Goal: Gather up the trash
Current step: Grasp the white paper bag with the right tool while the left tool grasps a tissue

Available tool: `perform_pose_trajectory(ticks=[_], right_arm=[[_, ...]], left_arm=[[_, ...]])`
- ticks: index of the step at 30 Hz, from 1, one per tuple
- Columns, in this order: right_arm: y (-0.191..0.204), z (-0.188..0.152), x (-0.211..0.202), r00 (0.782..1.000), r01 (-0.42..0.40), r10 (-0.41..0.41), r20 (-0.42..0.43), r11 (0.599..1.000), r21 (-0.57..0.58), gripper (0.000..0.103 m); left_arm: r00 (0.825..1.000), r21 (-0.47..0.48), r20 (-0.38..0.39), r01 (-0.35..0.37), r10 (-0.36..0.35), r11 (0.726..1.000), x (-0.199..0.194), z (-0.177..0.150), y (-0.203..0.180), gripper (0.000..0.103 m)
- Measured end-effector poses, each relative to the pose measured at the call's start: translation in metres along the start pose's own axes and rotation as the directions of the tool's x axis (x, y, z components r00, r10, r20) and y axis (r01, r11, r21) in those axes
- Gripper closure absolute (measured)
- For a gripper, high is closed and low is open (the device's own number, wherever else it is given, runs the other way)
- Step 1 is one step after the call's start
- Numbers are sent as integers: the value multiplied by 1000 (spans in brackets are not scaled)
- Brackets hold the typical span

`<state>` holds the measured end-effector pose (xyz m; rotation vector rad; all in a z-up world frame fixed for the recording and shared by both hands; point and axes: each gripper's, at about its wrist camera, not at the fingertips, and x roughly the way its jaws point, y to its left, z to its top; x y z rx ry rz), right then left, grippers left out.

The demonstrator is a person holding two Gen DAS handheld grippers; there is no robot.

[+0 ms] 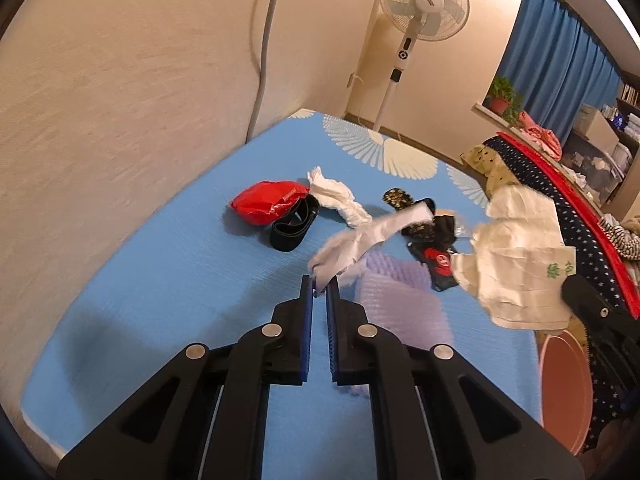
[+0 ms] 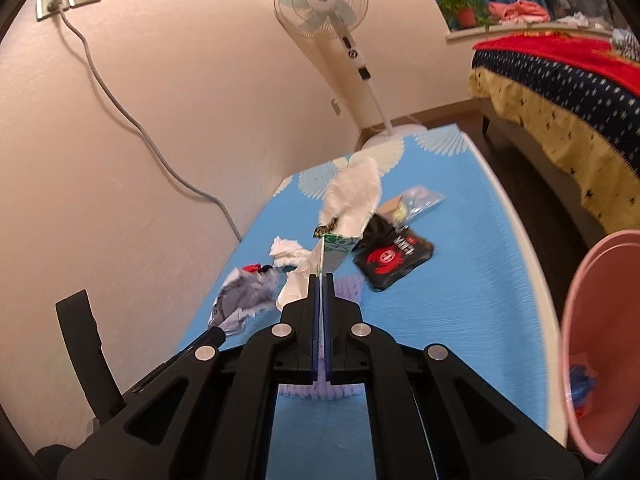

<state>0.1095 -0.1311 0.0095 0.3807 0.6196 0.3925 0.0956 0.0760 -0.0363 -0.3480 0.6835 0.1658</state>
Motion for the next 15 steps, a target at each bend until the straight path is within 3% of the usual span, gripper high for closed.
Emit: perform_pose_trajectory(ticks=[15], right_arm=[[-7,3,-71,990,128,-123,66,989,-75,101]], left_arm=[[997,57,53,59,-62,997,-46,-5,-13,100]])
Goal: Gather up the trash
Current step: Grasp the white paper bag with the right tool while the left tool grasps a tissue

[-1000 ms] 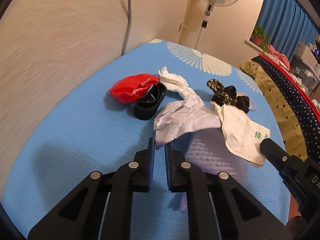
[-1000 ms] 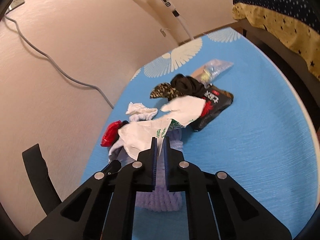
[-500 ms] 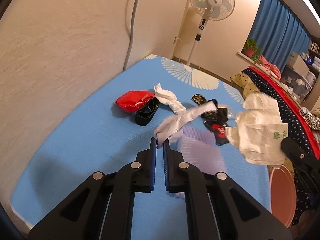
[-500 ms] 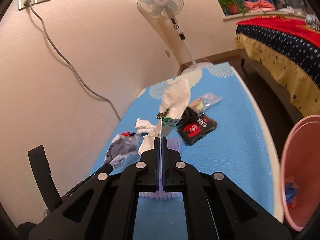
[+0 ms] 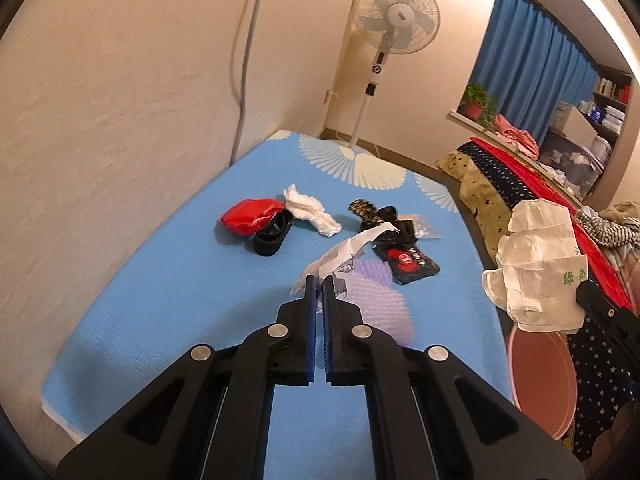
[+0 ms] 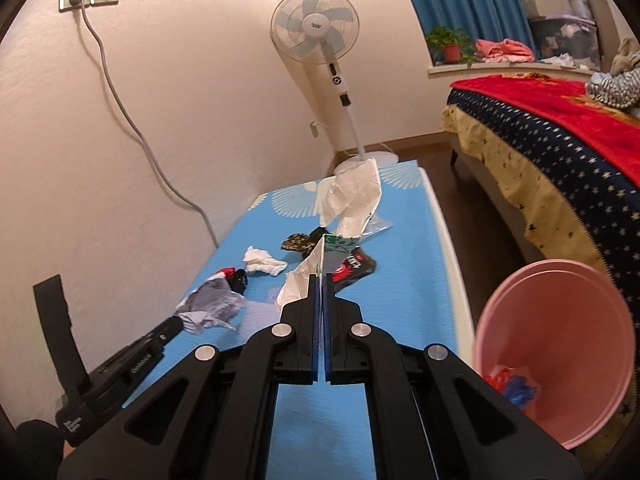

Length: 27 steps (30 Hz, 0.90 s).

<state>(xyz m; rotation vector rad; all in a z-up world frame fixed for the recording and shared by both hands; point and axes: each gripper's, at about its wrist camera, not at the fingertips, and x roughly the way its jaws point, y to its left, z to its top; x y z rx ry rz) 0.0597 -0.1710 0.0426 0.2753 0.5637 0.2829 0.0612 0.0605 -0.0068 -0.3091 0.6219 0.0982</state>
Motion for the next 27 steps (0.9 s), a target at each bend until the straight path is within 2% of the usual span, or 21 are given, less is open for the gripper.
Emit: perform_pose_trajectory(ticks=[6,18,27], right_arm=[[-4,-3,-19,998,65,-64,10,998,-25,101],[-16,0,-45,989,144,-142,51,988,-49,101],[-23,3,-52,979,197,-194,66,979,-43,101]], left_arm=[[999,24,17,27,-28,999,-14,-3,-10,100],[993,42,115,9,-14,999,-35,6,-20,101],[991,58,124,49,-56,997,-39,7,-28,101]])
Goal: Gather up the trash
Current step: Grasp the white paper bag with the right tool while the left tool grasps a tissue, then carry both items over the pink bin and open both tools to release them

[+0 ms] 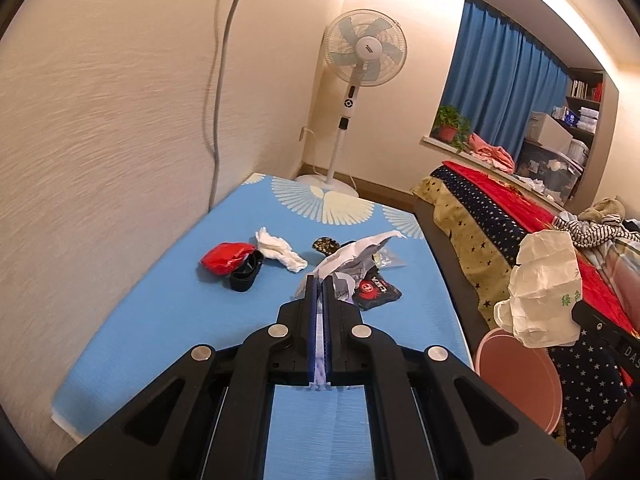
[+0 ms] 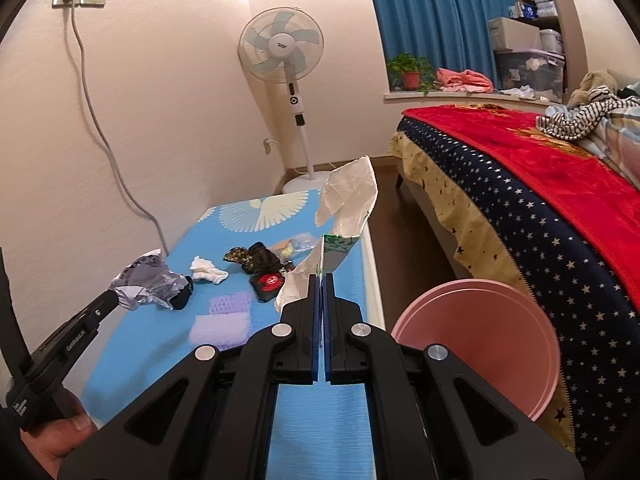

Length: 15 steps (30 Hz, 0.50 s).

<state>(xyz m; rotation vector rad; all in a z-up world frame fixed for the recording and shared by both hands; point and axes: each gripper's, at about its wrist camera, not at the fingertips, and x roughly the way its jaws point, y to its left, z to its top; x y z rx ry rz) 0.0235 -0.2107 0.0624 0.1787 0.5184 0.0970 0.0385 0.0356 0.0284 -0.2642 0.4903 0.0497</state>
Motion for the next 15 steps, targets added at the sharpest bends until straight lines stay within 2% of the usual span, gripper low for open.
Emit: perform_pose_trajectory(ticks=[15], right_arm=[[-15,3,-7,997,75,-75,8,997,18,101]], left_arm=[[994,22,-5,106,-106,994,3,-2,-22,101]])
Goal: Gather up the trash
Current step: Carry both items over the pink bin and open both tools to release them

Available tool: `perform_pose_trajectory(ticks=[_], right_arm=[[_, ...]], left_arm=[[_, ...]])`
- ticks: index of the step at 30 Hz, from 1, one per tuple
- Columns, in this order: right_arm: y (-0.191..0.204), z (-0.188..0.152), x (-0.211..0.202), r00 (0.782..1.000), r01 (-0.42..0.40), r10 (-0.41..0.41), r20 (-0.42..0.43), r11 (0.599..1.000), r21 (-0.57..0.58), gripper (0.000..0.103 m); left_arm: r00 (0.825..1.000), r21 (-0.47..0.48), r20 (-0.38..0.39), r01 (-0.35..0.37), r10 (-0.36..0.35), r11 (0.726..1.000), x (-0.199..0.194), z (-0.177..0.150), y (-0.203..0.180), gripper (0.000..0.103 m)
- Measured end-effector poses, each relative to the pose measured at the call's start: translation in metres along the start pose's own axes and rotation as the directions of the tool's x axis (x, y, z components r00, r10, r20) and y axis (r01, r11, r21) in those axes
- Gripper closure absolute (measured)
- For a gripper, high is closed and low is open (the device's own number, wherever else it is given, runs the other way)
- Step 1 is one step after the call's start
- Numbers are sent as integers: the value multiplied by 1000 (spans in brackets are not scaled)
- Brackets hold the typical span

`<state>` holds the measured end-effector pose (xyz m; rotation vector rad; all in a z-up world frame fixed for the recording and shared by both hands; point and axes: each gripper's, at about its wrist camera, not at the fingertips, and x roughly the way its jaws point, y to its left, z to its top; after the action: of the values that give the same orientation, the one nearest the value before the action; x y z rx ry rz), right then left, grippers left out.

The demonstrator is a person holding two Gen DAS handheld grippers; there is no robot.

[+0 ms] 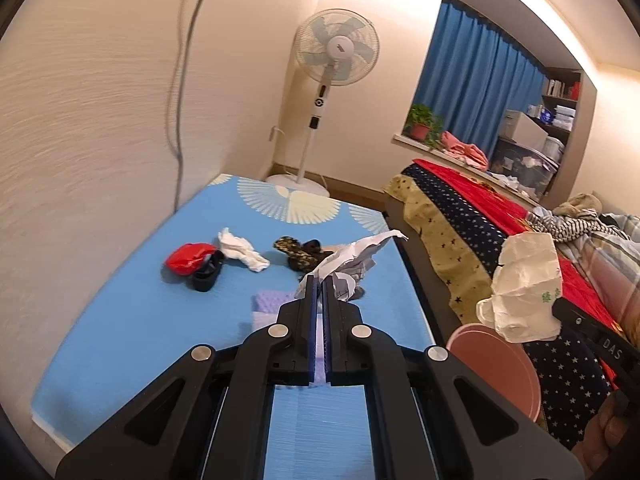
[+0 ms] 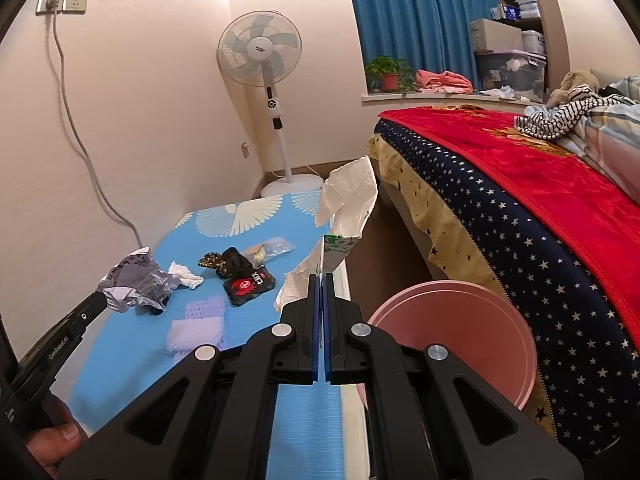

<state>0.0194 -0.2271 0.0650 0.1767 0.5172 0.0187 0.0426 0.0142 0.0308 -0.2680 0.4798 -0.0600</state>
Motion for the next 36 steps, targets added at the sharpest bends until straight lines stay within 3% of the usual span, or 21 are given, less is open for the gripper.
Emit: perform_pose_trajectory(ticks=[15,26,36], right_arm=[[-36,1,-3,987,163,-163,-16,987,7,101],[-65,0,-5,961,276,-275,-29,961,13,101],[-85,-6,12,948,313,-308,-77,948,65,101]], left_arm=[[989,42,-47,143,-141,989,18,-15,-53,101],[963,80,-107,255,-246,964,40,-32,-109,101],[935,124,-184,329,-304,936,71,-51,-150,101]])
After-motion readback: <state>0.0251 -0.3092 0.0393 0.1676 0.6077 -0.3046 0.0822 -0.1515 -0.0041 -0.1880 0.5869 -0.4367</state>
